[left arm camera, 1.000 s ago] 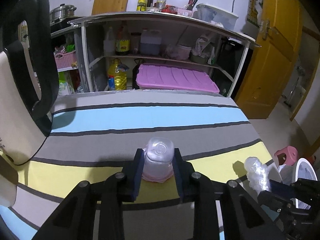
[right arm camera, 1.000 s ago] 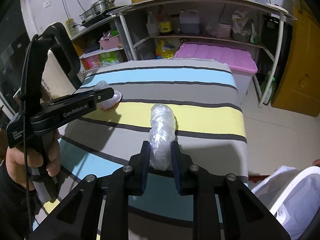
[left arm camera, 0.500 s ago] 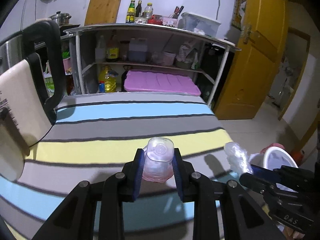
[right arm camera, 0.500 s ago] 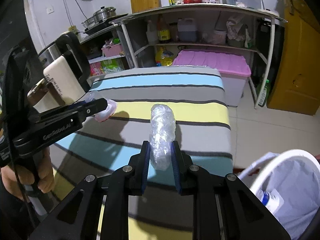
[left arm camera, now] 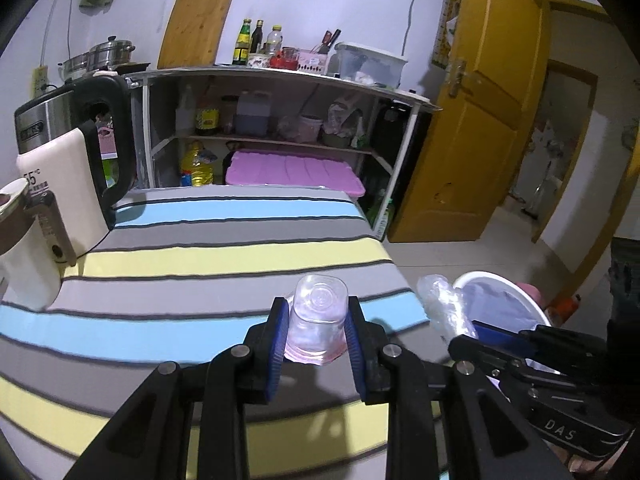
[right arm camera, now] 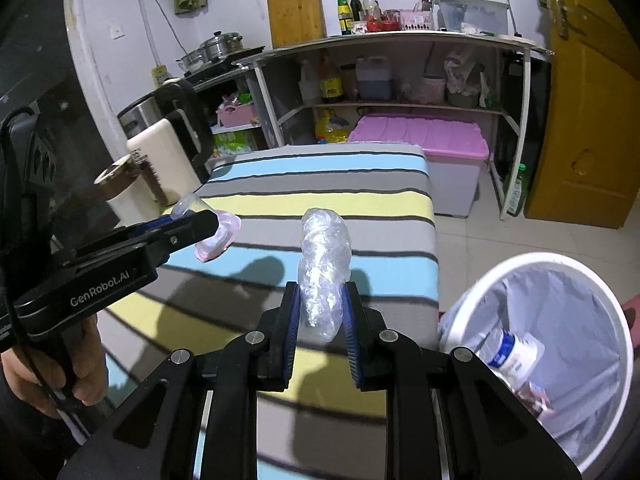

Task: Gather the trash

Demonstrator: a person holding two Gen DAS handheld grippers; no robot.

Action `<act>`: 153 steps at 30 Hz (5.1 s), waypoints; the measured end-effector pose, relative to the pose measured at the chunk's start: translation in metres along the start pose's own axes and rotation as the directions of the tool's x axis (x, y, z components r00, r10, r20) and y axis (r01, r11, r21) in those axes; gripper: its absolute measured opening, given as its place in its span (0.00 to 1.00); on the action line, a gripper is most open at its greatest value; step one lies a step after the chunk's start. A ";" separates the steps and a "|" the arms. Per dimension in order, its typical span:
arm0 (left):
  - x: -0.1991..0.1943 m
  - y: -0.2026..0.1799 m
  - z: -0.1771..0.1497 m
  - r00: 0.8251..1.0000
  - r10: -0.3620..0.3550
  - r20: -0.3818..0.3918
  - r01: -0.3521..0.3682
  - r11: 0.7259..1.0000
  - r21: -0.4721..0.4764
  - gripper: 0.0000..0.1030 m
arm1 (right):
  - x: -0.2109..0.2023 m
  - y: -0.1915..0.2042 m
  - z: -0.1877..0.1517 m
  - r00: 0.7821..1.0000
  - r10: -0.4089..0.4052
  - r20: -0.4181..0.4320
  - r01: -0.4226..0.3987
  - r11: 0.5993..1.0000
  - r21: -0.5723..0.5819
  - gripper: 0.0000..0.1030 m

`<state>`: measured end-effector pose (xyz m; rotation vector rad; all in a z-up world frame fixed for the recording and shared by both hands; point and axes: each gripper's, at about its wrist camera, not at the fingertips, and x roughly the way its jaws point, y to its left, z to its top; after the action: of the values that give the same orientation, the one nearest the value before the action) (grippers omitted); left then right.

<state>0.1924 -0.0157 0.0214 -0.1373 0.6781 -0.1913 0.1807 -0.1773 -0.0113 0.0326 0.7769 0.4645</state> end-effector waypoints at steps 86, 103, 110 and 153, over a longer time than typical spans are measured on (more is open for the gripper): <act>0.099 -0.199 -0.059 0.926 -0.271 -0.262 0.328 0.921 0.209 0.29 | -0.061 -0.162 -0.102 0.978 -0.179 -0.106 0.204 0.923 0.326 0.22; 0.108 -0.199 -0.062 0.923 -0.262 -0.283 0.323 0.926 0.197 0.29 | -0.057 -0.168 -0.104 0.975 -0.188 -0.121 0.218 0.919 0.328 0.24; 0.104 -0.196 -0.061 0.926 -0.266 -0.269 0.322 0.927 0.190 0.41 | -0.067 -0.166 -0.103 0.976 -0.194 -0.103 0.217 0.920 0.326 0.33; -0.043 -0.135 -0.069 0.980 -0.197 -0.037 0.200 0.964 0.176 0.41 | -0.140 -0.063 -0.096 0.978 -0.195 0.074 0.182 0.970 0.161 0.34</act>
<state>0.0981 -0.1418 0.0193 -0.0299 0.6632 -0.4458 0.0536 -0.3052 0.0007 0.1209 0.7184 0.2201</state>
